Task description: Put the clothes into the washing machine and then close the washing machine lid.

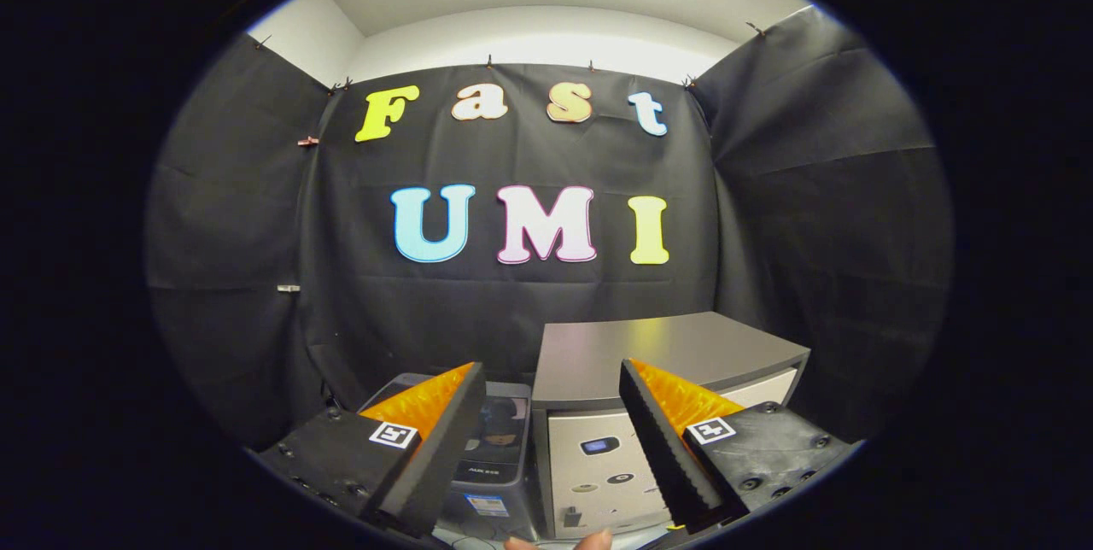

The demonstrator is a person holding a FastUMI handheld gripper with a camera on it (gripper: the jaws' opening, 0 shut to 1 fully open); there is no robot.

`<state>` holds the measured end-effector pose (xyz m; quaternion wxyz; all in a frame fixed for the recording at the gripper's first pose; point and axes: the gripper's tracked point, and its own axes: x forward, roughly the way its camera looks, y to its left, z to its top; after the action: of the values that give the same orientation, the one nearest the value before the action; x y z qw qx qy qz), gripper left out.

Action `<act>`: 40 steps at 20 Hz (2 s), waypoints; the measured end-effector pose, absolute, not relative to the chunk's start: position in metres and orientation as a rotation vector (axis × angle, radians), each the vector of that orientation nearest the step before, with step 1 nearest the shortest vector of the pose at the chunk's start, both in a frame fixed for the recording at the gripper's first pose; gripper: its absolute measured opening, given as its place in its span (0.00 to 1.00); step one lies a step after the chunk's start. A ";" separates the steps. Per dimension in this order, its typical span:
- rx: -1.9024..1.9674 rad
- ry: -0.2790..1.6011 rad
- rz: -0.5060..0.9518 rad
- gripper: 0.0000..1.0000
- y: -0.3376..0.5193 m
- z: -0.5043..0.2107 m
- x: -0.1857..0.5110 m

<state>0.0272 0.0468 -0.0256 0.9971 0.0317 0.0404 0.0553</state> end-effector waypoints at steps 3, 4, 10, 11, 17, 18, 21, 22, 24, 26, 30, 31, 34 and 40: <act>0.059 0.074 0.150 0.99 0.059 -0.020 0.020; 0.057 0.071 0.162 0.99 0.062 -0.018 0.017; 0.073 0.058 0.193 0.99 0.075 -0.004 -0.001; 0.072 0.055 0.194 0.99 0.075 -0.002 -0.002; 0.072 0.068 0.181 0.99 0.071 -0.005 -0.006; 0.075 0.073 0.176 0.99 0.067 -0.007 -0.005; 0.079 0.075 0.158 0.99 0.059 -0.008 -0.002; 0.082 0.075 0.156 0.99 0.058 -0.008 -0.002; 0.086 0.080 0.156 0.99 0.057 -0.010 -0.004; 0.081 0.085 0.156 0.99 0.057 -0.013 -0.004; 0.073 0.090 0.165 0.99 0.061 -0.014 -0.005; 0.073 0.089 0.166 0.99 0.062 -0.014 -0.005; 0.070 0.092 0.169 0.99 0.063 -0.015 -0.007; 0.067 0.096 0.174 0.99 0.067 -0.016 -0.007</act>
<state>-0.0074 0.0672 -0.0163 0.9945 0.0333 0.0481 0.0868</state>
